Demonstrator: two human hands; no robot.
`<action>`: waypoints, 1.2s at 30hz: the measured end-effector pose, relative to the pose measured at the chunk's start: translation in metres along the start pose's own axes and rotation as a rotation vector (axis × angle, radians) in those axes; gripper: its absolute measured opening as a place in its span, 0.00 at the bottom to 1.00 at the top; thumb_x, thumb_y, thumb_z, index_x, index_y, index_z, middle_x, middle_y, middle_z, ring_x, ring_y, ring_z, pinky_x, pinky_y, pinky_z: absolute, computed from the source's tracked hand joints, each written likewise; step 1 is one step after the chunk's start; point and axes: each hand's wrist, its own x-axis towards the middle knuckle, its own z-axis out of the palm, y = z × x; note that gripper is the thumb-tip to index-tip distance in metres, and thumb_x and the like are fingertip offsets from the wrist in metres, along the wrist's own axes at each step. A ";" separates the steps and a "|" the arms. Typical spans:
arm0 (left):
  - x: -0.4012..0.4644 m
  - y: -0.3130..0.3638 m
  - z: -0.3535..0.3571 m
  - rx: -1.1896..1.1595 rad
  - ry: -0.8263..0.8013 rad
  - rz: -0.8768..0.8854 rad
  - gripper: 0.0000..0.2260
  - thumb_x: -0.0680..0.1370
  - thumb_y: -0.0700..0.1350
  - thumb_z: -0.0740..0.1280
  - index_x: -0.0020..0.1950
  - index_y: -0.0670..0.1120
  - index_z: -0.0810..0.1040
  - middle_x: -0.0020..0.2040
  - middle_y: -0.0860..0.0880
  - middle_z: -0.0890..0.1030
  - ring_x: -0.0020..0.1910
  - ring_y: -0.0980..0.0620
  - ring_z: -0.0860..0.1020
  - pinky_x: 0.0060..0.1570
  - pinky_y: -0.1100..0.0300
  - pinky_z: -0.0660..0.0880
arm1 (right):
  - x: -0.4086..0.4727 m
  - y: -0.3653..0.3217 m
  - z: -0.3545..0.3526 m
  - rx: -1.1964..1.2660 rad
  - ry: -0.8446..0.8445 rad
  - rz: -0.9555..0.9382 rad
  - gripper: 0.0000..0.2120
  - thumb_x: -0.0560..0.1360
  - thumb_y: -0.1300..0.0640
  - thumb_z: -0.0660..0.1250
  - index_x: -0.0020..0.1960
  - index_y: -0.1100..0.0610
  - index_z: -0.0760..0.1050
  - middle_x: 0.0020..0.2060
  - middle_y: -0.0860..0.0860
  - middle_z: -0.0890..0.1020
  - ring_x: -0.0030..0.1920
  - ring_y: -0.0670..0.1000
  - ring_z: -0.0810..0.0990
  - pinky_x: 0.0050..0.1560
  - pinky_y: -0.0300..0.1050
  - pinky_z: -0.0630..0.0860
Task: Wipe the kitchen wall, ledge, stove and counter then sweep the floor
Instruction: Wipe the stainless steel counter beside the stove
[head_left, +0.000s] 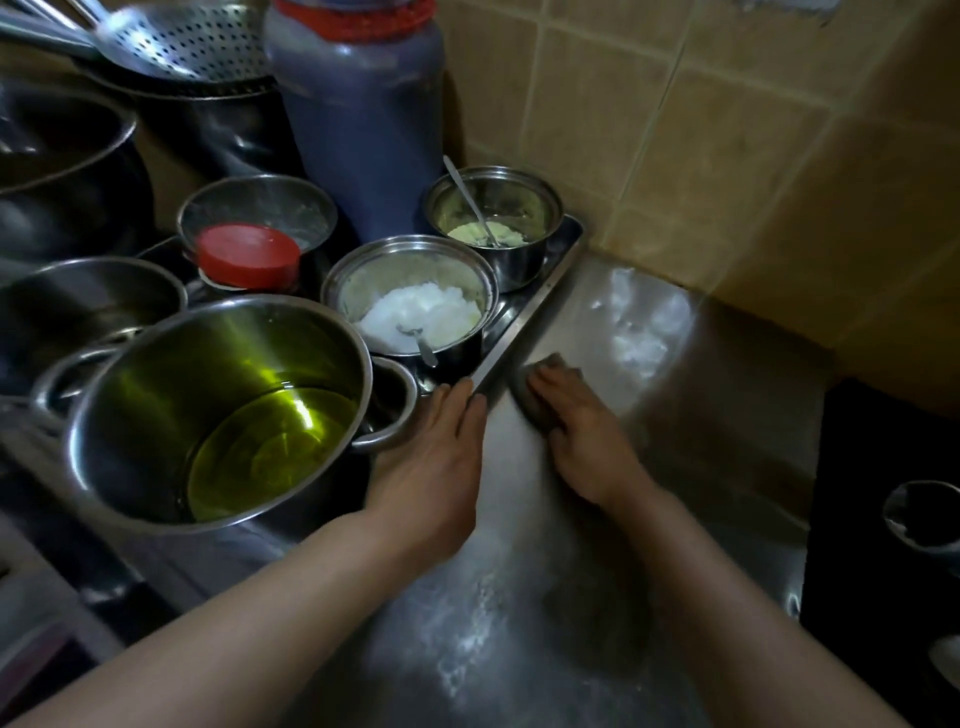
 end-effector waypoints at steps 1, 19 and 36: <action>-0.002 -0.001 0.002 -0.001 0.012 -0.014 0.33 0.77 0.39 0.57 0.77 0.44 0.41 0.78 0.48 0.40 0.77 0.48 0.43 0.73 0.56 0.48 | 0.017 0.005 -0.003 -0.007 0.009 0.034 0.31 0.72 0.67 0.59 0.74 0.56 0.61 0.75 0.53 0.59 0.76 0.50 0.52 0.74 0.36 0.39; -0.059 0.007 0.014 0.026 -0.017 -0.205 0.33 0.77 0.41 0.58 0.77 0.44 0.42 0.77 0.47 0.39 0.77 0.46 0.44 0.72 0.49 0.52 | -0.023 -0.029 0.015 0.054 -0.031 -0.179 0.25 0.72 0.63 0.56 0.68 0.61 0.71 0.68 0.59 0.71 0.71 0.53 0.64 0.73 0.33 0.44; -0.059 0.031 0.022 0.006 -0.101 -0.088 0.35 0.77 0.42 0.61 0.77 0.45 0.44 0.78 0.48 0.41 0.77 0.47 0.41 0.73 0.50 0.46 | -0.073 -0.012 -0.015 -0.138 -0.039 0.089 0.34 0.72 0.68 0.58 0.76 0.52 0.58 0.76 0.49 0.54 0.76 0.49 0.47 0.71 0.36 0.38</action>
